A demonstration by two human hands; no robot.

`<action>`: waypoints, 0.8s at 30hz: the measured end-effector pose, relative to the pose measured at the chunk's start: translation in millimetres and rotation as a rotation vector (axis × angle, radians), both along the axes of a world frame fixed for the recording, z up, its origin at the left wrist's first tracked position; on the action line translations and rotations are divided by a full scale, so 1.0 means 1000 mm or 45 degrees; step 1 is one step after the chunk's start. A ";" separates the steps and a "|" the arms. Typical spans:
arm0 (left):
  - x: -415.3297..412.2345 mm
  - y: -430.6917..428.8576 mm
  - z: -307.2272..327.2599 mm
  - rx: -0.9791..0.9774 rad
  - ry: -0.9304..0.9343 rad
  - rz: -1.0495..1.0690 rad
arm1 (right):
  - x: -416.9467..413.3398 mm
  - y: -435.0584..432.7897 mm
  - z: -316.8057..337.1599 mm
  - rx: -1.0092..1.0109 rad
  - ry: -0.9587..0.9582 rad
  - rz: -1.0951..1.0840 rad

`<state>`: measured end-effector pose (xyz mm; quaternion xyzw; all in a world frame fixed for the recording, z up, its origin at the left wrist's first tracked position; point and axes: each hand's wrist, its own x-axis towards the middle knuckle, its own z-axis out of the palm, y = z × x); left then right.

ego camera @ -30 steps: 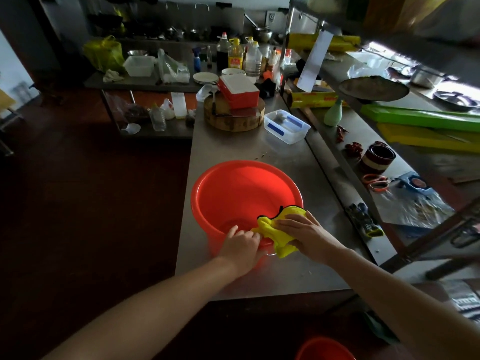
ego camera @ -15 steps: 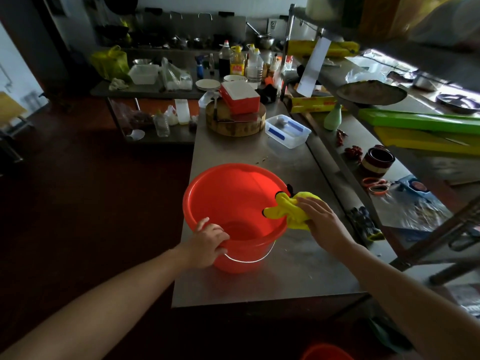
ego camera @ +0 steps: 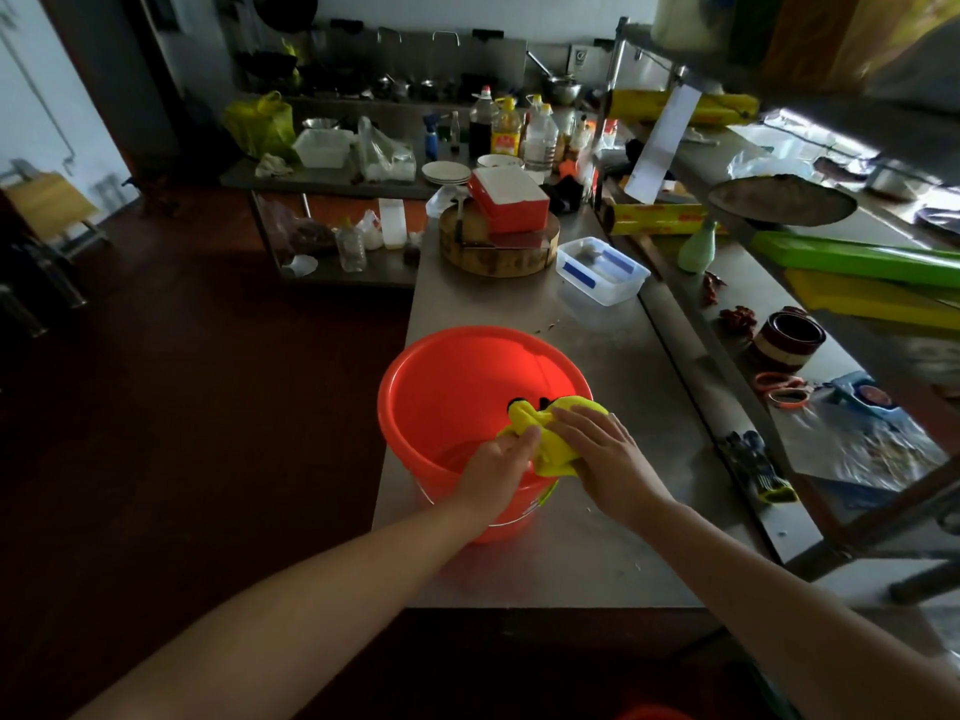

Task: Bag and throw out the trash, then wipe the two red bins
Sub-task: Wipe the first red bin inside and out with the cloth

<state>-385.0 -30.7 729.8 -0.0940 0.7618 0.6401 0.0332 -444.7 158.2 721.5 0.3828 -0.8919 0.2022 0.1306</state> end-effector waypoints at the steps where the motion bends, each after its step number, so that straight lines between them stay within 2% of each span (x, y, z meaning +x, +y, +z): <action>1: -0.006 0.005 0.004 0.177 -0.057 0.101 | 0.002 -0.004 -0.001 -0.007 0.017 -0.007; 3: -0.015 0.011 0.011 0.499 -0.130 0.276 | 0.005 -0.010 0.000 -0.033 0.051 -0.009; 4: -0.019 0.012 0.013 0.580 -0.137 0.347 | 0.006 -0.011 0.000 -0.042 0.081 0.005; 7: -0.027 0.006 0.014 0.466 -0.066 0.492 | 0.007 -0.011 -0.001 -0.047 0.078 0.104; 9: -0.029 -0.002 0.017 0.517 -0.051 0.480 | 0.008 -0.012 0.001 -0.168 -0.132 0.043; 13: -0.027 -0.012 0.029 0.804 -0.069 0.240 | -0.003 -0.016 0.022 -0.732 -0.757 -0.424; 17: -0.025 -0.018 0.039 0.883 -0.104 -0.001 | -0.021 -0.008 0.032 -1.207 -1.594 -0.441; 18: -0.025 -0.019 0.040 0.859 -0.110 -0.022 | -0.025 -0.003 0.031 -1.275 -1.728 -0.386; 22: -0.022 -0.019 0.040 0.689 -0.135 -0.006 | -0.031 0.017 0.023 -1.174 -1.896 -0.103; 24: -0.021 -0.017 0.037 0.574 -0.126 0.005 | -0.032 0.022 0.019 -1.129 -1.894 -0.089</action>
